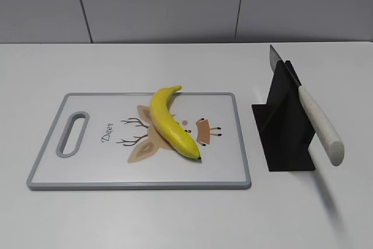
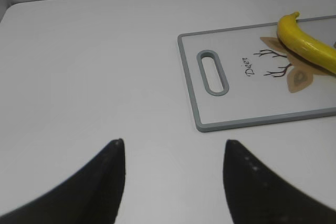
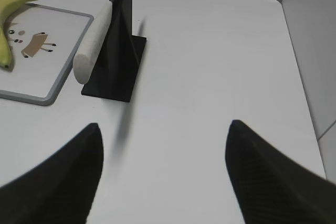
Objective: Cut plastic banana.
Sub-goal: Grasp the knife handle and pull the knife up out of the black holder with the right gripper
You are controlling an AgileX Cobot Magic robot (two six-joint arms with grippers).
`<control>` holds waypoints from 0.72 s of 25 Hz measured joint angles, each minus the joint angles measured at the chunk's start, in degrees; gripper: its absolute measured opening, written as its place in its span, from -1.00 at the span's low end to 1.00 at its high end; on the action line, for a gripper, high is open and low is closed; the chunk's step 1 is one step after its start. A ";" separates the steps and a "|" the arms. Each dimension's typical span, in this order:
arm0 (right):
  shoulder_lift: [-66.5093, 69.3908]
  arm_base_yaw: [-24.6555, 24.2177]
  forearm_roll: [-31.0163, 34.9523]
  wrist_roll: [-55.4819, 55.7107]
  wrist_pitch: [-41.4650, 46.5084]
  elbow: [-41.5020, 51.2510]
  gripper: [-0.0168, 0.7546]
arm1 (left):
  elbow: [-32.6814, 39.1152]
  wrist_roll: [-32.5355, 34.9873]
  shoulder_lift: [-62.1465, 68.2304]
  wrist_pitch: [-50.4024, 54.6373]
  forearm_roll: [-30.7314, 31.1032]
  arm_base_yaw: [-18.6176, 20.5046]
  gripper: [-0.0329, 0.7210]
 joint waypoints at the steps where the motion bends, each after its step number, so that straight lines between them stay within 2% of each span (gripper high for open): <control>1: 0.00 0.00 0.00 0.00 0.00 0.00 0.51 | 0.00 0.00 0.00 0.00 0.00 0.00 0.63; 18: 0.00 0.00 0.00 -0.08 0.00 0.00 0.51 | 0.00 0.00 0.00 0.00 0.00 0.00 0.64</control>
